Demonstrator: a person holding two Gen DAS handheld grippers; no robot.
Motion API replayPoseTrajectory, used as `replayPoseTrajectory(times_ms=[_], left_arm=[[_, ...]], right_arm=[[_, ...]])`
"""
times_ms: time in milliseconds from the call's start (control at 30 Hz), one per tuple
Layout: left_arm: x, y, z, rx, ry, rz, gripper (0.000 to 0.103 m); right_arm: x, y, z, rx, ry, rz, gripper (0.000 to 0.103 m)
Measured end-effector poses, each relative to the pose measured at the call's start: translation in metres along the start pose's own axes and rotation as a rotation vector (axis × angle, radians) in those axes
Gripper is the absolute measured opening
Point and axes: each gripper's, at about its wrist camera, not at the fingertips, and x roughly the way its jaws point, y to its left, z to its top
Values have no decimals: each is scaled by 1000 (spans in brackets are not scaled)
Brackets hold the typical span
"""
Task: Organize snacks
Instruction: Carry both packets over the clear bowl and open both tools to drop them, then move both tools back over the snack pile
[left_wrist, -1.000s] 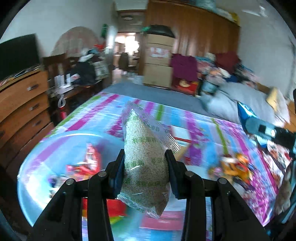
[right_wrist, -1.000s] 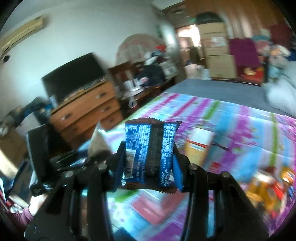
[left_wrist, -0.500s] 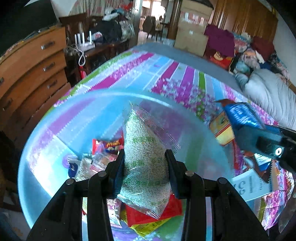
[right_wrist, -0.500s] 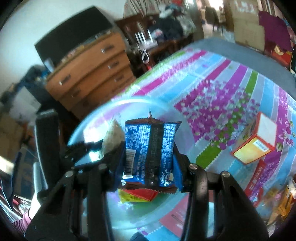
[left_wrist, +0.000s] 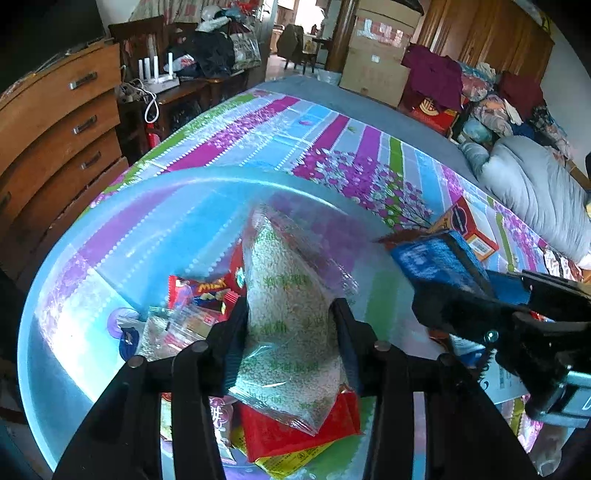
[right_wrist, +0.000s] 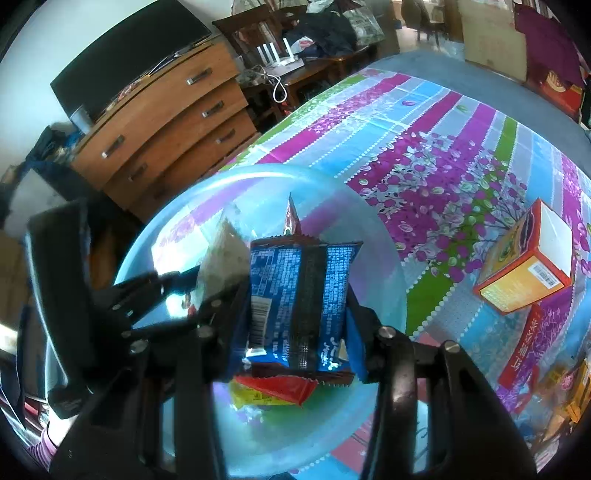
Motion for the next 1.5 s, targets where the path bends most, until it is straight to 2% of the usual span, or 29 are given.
replayPoseTrajectory(times_ms=[100,167,267,300,367,400,600,733,867,933,1000,1067,1133,1200,1233,1333,1367,1500], left_arm=[[1,0,-1,0,-2,26,57],[-2,1,-1,-6,-14,41,63],[-8,3,-1,-17,-35,68,74],[-9,3,-1,-19,-42,81,75],[-13,4,-1,-20,-57,109,78],[-14,4,-2,-18,-59,120,78],[-18,7,-8,-27,-64,142,79],[-27,-1,-13,-17,-81,145,79],[-41,-14,-16,0,-109,139,79],[-50,-22,-19,11,-127,137,79],[-62,-32,-23,23,-153,128,79],[-75,-44,-28,34,-180,114,79],[-86,-55,-33,47,-202,100,79],[-102,-71,-43,66,-234,74,79],[-109,-79,-49,75,-247,55,79],[-129,-111,-77,122,-283,-31,80],[-133,-128,-91,158,-282,-84,80],[-137,-192,-133,328,-251,-210,80]], right_arm=[[1,-3,0,15,1,-6,49],[-1,-3,0,19,-7,-2,58],[-5,-2,-1,17,-20,-1,63],[-8,-1,-1,17,-29,-1,65],[-16,2,-3,10,-54,8,76],[-20,4,-3,4,-66,10,78],[-60,20,-19,-65,-171,8,78],[-94,25,-44,-100,-254,10,78],[-139,31,-92,-139,-363,24,78],[-160,34,-122,-166,-409,3,78],[-180,36,-156,-193,-450,-27,84],[-195,35,-196,-214,-508,-121,97],[-202,30,-227,-229,-527,-187,103],[-202,21,-261,-209,-507,-268,103],[-201,14,-275,-191,-490,-275,103],[-196,-18,-321,-57,-411,-265,103],[-194,-27,-332,-17,-389,-266,103],[-192,-69,-379,183,-317,-228,103]])
